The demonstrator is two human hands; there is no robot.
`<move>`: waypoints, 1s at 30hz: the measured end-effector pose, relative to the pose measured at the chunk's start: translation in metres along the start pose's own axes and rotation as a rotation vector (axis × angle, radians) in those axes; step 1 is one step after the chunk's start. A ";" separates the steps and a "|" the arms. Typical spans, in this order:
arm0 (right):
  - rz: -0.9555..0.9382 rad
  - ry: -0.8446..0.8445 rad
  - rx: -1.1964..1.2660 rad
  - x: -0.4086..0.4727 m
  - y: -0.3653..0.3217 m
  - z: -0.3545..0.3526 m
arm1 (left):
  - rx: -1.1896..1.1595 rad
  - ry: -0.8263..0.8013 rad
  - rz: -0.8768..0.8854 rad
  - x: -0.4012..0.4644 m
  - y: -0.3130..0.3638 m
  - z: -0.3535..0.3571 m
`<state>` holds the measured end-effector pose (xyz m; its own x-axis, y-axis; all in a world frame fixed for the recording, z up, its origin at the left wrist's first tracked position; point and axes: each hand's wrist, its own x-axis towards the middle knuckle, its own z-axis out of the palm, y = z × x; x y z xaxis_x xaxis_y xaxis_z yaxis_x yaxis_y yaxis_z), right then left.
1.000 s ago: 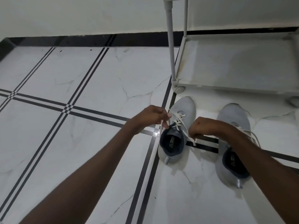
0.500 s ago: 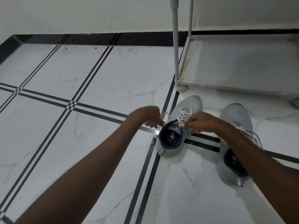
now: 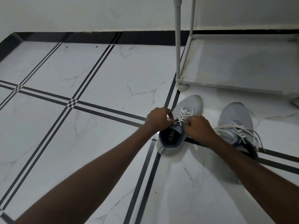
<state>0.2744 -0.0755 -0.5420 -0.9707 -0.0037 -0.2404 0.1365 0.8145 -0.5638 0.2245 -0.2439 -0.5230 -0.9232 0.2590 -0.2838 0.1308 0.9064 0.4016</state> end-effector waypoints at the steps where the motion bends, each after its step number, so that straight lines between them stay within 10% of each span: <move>1: 0.098 -0.004 0.081 -0.001 -0.001 -0.004 | 0.000 0.017 -0.014 -0.001 -0.001 0.001; 6: 0.478 -0.232 1.014 -0.003 0.011 -0.033 | -0.097 0.120 -0.053 -0.010 0.002 0.012; 9: 0.396 -0.458 0.683 -0.008 0.010 -0.035 | -0.174 0.165 -0.089 -0.013 0.008 0.020; 13: 0.176 -0.246 0.228 -0.002 0.004 -0.020 | -0.254 0.096 -0.097 -0.013 0.009 0.018; 19: 0.342 -0.317 0.625 -0.017 0.043 -0.012 | -0.196 -0.081 -0.092 -0.019 -0.028 0.003; 25: 0.294 -0.097 0.275 -0.037 0.033 0.002 | -0.106 -0.064 -0.034 -0.032 -0.047 0.009; 30: 0.326 -0.264 0.340 -0.028 0.019 -0.053 | -0.041 -0.311 -0.042 -0.028 -0.068 -0.024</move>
<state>0.2936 -0.0288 -0.5040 -0.7906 0.0364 -0.6113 0.5212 0.5640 -0.6405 0.2331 -0.3203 -0.5218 -0.7717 0.3174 -0.5511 0.0750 0.9059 0.4168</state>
